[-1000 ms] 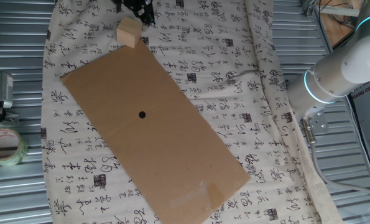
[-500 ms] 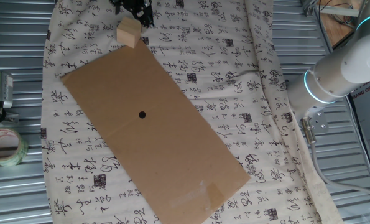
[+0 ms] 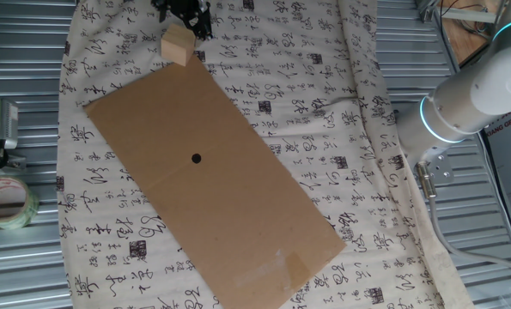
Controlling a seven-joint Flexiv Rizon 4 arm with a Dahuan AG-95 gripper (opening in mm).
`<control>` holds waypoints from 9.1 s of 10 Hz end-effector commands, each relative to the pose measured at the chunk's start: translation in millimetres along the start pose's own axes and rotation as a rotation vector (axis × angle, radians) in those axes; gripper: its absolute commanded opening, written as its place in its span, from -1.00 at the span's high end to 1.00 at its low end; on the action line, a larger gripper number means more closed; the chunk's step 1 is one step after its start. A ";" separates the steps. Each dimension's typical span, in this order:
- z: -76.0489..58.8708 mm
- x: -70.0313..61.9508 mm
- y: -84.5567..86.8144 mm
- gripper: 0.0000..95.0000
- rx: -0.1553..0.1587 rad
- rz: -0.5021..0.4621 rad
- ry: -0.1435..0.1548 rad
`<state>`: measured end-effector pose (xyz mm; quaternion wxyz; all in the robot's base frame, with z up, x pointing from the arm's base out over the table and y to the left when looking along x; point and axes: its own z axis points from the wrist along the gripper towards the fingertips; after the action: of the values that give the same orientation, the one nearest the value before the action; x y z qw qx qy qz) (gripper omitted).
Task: Grab the block and place it at the designated location
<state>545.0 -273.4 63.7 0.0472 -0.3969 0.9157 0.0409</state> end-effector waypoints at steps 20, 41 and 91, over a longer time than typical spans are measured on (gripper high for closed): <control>28.9 0.6 -1.8 -1.00 0.025 -0.006 -0.026; 38.3 1.1 -1.5 -0.60 0.033 -0.001 -0.037; 25.1 -44.9 38.3 1.00 0.112 0.277 0.033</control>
<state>550.1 -209.2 46.7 0.0475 -0.2639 0.9633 -0.0084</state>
